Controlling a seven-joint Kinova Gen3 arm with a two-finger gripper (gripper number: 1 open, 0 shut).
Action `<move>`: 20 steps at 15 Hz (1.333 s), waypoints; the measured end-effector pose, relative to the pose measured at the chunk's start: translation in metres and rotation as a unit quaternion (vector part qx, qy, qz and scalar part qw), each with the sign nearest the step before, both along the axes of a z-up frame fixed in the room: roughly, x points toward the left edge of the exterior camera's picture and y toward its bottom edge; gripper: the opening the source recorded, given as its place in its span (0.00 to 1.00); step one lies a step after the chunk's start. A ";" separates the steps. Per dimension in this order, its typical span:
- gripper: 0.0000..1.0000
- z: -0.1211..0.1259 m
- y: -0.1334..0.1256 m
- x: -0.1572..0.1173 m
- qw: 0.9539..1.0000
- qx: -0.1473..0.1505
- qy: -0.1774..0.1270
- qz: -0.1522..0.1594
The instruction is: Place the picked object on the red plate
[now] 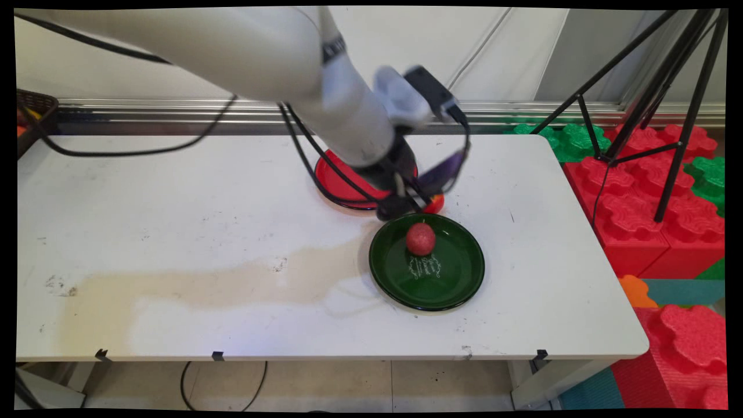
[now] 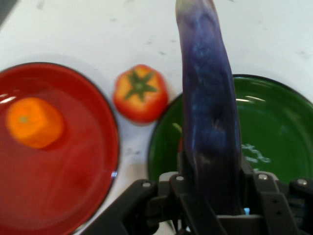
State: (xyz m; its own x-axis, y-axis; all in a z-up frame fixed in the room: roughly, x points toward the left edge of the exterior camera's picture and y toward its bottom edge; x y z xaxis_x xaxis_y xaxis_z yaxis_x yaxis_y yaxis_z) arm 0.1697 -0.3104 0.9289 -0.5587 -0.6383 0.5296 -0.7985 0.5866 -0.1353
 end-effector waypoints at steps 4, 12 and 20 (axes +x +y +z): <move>0.00 0.024 -0.006 0.033 0.999 -0.017 0.000 0.030; 0.00 0.015 -0.065 0.079 0.993 -0.037 -0.024 0.111; 0.00 -0.042 -0.135 0.112 0.995 0.001 -0.078 0.068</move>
State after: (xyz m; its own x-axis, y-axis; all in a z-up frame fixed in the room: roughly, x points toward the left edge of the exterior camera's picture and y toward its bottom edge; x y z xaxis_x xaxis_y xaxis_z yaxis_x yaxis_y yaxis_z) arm 0.2818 -0.4458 0.8865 -0.5427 -0.7143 0.4418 -0.8396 0.4750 -0.2634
